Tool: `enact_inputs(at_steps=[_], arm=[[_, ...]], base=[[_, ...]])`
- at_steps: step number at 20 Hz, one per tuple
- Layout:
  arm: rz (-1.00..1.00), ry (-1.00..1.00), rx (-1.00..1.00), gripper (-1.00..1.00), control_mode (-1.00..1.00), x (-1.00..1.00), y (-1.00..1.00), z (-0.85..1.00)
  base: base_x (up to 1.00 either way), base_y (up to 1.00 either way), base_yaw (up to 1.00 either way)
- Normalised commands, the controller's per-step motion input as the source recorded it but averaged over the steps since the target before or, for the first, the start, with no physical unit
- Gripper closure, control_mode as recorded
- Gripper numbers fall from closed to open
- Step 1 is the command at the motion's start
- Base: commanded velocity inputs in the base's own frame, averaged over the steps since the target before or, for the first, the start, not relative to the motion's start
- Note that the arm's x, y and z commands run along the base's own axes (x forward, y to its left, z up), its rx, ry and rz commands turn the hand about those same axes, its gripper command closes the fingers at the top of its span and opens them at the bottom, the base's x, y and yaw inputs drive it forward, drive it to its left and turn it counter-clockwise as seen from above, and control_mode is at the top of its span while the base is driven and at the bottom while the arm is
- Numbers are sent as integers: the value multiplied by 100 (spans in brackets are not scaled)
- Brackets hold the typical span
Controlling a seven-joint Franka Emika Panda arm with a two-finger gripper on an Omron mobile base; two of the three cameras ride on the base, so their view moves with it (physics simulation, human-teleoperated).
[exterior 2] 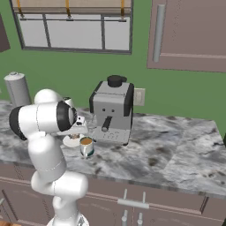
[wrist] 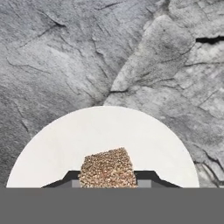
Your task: Take a sugar cube from the saucer and place it inside the coffee. Then, grab milk from the fridge and place it next to the coffee on the counter to sweeten the coffee.
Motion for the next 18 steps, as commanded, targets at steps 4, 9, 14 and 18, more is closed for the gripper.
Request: enact_inputs(at_steps=[4, 9, 14, 18], arm=[[-1, -2, 1, 100, -100, -30, -3, 42], [-5, -6, 4, 100, -100, -47, -13, 74], [-9, -7, 7, 100, -100, -58, -41, 58], [-7, -1, 11, 100, -100, -66, -74, 10]], base=[[0, 0, 0], [0, 0, 0], [0, 0, 0], [0, 0, 0]])
